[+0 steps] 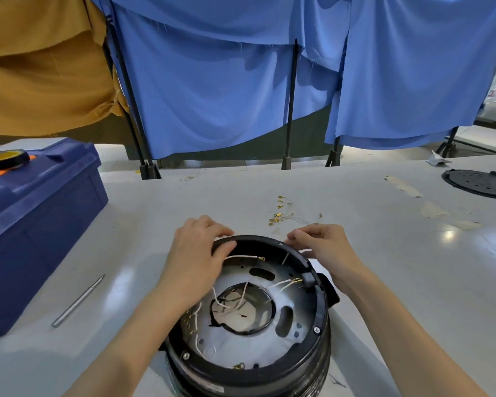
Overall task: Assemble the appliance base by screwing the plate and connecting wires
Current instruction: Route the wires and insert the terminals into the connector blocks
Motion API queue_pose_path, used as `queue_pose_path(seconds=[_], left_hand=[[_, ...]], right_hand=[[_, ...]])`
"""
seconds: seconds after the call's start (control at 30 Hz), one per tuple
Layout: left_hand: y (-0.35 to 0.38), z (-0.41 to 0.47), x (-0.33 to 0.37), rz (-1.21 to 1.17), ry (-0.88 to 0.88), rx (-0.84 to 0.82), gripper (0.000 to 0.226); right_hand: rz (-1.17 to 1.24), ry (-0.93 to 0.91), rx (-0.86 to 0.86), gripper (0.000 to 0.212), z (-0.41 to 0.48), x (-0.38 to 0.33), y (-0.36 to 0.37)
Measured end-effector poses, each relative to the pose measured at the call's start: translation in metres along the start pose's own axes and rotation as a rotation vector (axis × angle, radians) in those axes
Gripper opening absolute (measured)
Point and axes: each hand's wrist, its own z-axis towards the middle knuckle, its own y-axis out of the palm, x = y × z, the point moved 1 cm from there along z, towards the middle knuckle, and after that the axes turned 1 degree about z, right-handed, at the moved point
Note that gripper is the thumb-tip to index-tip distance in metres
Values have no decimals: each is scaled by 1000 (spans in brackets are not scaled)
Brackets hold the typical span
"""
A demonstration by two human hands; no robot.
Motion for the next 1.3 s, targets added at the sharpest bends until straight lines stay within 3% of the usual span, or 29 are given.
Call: queue_pose_path(seconds=[0.13,0.27,0.37,0.47,0.7,0.8,0.87,0.93,1.1,1.2,1.3], left_hand=[[3,-5,-25,5,-121,-117,39],[8,-4,-31,-69,-185,-151,38],[9,-3,-32,-82,-186,-135,36],[10,-4,-32,-88,-182,-121,35],[10,-5,-32,-102,-204,-116,35],[11,-4,-32,-109,-204,-122,35],[11,-5,-32,-114,-216,-132,35],[9,-4,-30,-133,-230,-131,36],[-3,-5,-11,-290,-43,41,42],[-6,-9,7,-460,27,17,52],[-2,-16,18,-568,-36,-34,43]], right_hand=[[-252,-58,79,10,31,8,-6],[-600,-97,142,25,70,18,-7],[-732,-62,229,36,94,26,-17],[-748,13,210,41,106,33,-27],[-711,6,319,24,109,41,-34],[-580,-10,375,27,103,38,-39],[-341,-45,388,23,96,26,-39],[-65,-63,289,21,81,4,-35],[262,-36,-258,22,30,-43,-8],[305,16,-573,29,2,-53,9],[254,53,-686,27,-15,-52,20]])
